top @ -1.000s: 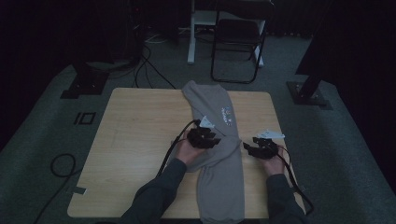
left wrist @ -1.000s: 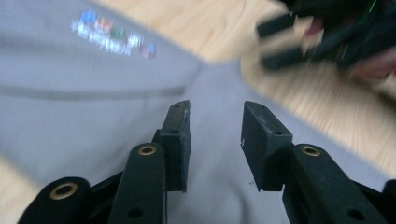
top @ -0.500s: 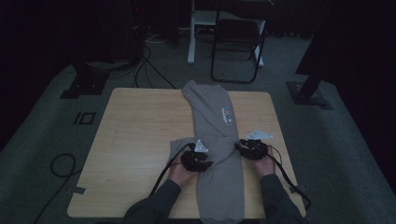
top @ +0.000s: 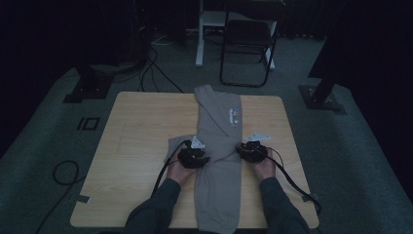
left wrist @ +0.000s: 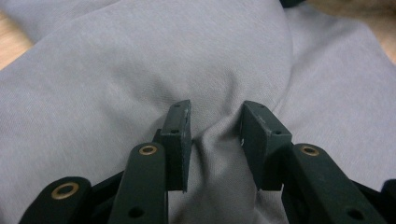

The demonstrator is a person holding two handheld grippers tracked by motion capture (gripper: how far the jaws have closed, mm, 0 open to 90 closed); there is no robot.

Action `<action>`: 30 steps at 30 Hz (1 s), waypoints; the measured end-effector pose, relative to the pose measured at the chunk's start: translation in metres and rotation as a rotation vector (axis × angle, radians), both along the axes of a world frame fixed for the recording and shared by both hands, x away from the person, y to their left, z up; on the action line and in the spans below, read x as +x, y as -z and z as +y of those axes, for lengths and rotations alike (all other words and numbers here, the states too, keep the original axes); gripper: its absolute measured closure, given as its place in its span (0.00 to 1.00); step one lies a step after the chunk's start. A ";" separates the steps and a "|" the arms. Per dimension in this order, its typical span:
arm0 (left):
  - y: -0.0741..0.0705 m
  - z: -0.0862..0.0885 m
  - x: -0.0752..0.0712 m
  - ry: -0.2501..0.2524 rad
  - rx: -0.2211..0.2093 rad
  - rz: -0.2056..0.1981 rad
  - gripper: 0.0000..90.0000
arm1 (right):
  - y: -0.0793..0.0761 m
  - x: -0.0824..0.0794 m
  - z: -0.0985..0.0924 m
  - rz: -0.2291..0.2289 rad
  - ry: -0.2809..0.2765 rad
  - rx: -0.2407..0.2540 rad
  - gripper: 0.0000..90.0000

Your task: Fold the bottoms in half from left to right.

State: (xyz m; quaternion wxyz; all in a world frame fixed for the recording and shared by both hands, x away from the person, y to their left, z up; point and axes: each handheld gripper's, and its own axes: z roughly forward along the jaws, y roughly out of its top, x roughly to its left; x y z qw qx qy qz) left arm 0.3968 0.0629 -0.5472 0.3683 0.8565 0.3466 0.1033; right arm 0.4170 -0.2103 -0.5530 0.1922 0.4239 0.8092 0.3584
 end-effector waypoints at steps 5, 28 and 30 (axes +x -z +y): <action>-0.009 0.015 0.008 -0.058 -0.026 -0.006 0.63 | 0.001 0.008 -0.002 -0.002 0.010 0.005 0.73; -0.005 0.096 0.059 -0.414 0.012 -0.016 0.53 | 0.003 0.008 -0.004 -0.020 0.015 0.022 0.72; -0.002 0.096 0.060 -0.411 0.018 -0.009 0.52 | 0.003 0.008 -0.004 -0.020 0.015 0.022 0.72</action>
